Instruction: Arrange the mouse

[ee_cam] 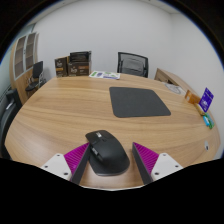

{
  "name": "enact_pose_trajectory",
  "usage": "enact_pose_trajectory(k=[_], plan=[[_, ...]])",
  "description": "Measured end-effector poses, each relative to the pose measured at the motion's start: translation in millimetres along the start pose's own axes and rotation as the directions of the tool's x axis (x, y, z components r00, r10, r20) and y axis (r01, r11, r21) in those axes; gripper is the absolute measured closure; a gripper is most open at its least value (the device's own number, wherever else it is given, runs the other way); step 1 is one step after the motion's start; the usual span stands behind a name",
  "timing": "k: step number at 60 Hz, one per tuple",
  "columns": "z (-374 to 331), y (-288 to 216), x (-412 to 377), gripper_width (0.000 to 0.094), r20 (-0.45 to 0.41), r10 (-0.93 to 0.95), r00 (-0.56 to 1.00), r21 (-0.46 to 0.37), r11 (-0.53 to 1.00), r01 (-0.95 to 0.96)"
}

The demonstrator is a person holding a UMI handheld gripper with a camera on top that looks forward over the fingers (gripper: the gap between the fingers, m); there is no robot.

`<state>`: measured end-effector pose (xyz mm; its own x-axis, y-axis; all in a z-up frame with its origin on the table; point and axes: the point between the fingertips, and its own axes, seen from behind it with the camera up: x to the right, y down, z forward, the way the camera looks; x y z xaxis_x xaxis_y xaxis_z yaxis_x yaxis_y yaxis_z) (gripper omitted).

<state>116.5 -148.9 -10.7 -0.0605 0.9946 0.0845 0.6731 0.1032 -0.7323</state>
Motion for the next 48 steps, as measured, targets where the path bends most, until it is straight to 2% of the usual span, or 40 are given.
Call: enact_pose_trajectory(k=[19,25,30,33,37,48], plan=[[21,-12,18,0.0078,-0.010,0.076,0.997,-0.015,0.997,-0.076],[22,-12,21,0.0106,-0.012,0.093,0.996,-0.017,0.996,-0.093],[23,-12,18,0.0226,0.006,0.107,0.994,-0.023,0.994,-0.107],[24,-12,20,0.0377,0.005,0.113,0.994,-0.023,0.993,-0.113],[22,-10,21,0.0403,-0.008,0.112,0.994,-0.028,0.993,-0.112],[20,-8,23,0.0598,-0.008,0.123,0.992,-0.050,0.991,-0.123]])
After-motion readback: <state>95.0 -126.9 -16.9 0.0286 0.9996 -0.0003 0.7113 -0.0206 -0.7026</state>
